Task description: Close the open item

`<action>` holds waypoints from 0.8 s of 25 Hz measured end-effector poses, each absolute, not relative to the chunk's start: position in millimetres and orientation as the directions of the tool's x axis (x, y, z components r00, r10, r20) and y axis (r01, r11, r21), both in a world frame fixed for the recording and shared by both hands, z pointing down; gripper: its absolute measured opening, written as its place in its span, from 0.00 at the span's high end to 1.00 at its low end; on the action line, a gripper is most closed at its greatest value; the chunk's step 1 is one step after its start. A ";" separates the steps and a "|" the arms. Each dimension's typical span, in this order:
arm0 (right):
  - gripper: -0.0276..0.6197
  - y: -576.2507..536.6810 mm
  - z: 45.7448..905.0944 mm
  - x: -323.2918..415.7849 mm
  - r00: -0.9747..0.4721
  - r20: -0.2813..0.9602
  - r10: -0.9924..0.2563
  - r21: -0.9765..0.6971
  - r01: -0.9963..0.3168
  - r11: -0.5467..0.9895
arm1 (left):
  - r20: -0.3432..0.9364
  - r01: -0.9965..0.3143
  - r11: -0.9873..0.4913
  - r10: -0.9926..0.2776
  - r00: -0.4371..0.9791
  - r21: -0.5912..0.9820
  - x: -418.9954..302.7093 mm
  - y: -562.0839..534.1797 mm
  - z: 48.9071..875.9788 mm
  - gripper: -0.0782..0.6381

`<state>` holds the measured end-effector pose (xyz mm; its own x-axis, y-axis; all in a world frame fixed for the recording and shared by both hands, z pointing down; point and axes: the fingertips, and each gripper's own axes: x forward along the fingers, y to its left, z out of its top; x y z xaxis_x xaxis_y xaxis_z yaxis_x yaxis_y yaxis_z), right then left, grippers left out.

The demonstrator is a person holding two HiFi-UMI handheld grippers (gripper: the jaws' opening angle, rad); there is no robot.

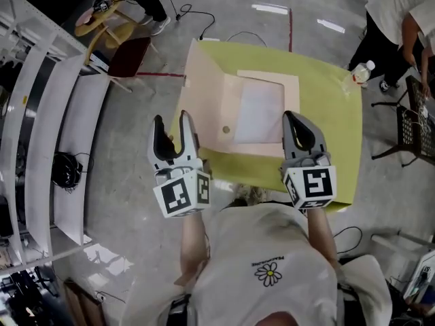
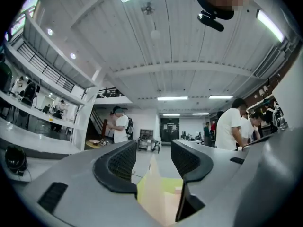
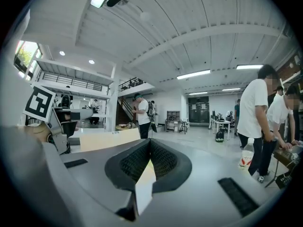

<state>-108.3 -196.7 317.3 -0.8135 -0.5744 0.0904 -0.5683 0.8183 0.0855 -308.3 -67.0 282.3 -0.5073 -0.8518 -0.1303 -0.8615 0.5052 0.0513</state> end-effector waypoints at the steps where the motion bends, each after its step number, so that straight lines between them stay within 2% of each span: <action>1: 0.94 -193.5 319.1 -113.1 -0.822 0.097 -0.562 0.083 -0.556 0.827 | -0.115 -0.856 0.512 -0.848 -0.517 0.069 -311.8 -61.7 289.1 0.57; 8: 0.94 -184.6 335.5 -125.3 -0.846 0.135 -0.516 0.067 -0.512 0.857 | 0.010 -0.844 0.512 -0.856 -0.518 0.161 -312.5 -53.7 349.0 0.56; 14: 0.94 -177.4 341.3 -134.3 -0.850 0.155 -0.504 0.077 -0.499 0.863 | 0.093 -0.822 0.534 -0.845 -0.526 0.198 -318.7 -45.7 390.1 0.61; 20: 0.94 -177.7 344.5 -133.4 -0.847 0.164 -0.506 0.080 -0.499 0.863 | 0.127 -0.806 0.556 -0.831 -0.542 0.201 -320.0 -41.0 406.7 0.74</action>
<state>-133.4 -177.7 344.5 -0.8471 -0.5057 0.1635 -0.4995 0.8626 0.0800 -320.0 -41.0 406.7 -0.5415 -0.8310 0.1272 -0.8064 0.5563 0.2009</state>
